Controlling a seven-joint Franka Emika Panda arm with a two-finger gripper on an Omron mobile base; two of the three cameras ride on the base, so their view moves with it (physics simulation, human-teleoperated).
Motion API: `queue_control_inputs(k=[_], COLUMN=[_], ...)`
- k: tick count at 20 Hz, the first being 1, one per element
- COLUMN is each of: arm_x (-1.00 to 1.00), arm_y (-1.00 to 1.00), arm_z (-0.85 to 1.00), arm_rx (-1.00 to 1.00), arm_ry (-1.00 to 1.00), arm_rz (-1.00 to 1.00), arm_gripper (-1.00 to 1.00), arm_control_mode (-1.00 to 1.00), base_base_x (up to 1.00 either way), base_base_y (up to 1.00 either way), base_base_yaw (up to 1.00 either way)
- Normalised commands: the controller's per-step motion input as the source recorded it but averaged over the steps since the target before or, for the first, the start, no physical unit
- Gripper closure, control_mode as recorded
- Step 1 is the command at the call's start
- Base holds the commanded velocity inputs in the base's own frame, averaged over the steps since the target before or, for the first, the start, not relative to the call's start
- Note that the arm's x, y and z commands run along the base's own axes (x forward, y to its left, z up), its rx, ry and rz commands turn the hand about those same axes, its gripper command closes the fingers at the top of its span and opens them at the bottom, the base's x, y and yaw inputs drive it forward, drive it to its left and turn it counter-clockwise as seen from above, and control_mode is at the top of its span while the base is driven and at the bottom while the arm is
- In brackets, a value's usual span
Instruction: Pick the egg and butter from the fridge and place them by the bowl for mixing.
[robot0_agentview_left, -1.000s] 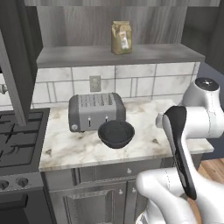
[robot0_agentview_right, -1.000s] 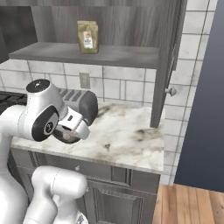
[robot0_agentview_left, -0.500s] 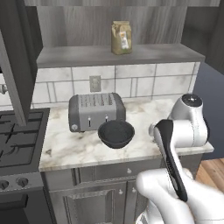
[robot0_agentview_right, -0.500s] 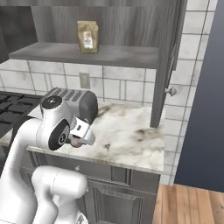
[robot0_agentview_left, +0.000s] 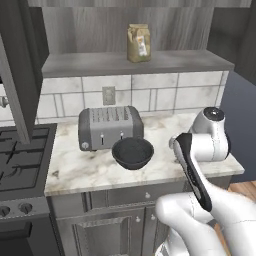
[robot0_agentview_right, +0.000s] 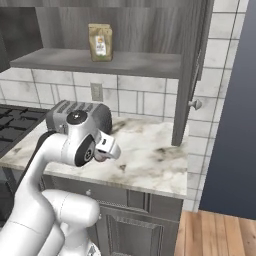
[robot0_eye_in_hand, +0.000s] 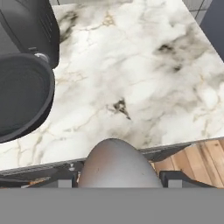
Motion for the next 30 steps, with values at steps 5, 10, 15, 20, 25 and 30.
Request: queue_control_inputs(k=[5,10,15,20,25,30], arm_x=[0.68,0.51,0.31,0.34,0.45,0.38], arm_y=[-0.06,0.00,0.00,0.00,0.00,0.00], arm_z=[-0.24,-0.29,-0.37,-0.49,-0.30,-0.23], arm_rx=[0.00,0.00,0.00,-0.02,-0.05,-0.04], arm_ry=[0.00,0.00,0.03,0.00,0.00,0.00], arm_rz=[0.04,0.10,0.13,0.12,0.08,0.08], arm_gripper=[1.00,1.00,1.00,1.00,1.00,1.00], arm_control_mode=[-1.00,-1.00,-1.00,-1.00,-1.00,-1.00], base_base_x=[0.00,0.00,0.00,0.00,0.00,0.00], base_base_y=[0.00,0.00,0.00,0.00,0.00,0.00], base_base_yaw=[0.00,0.00,0.00,0.00,0.00,0.00])
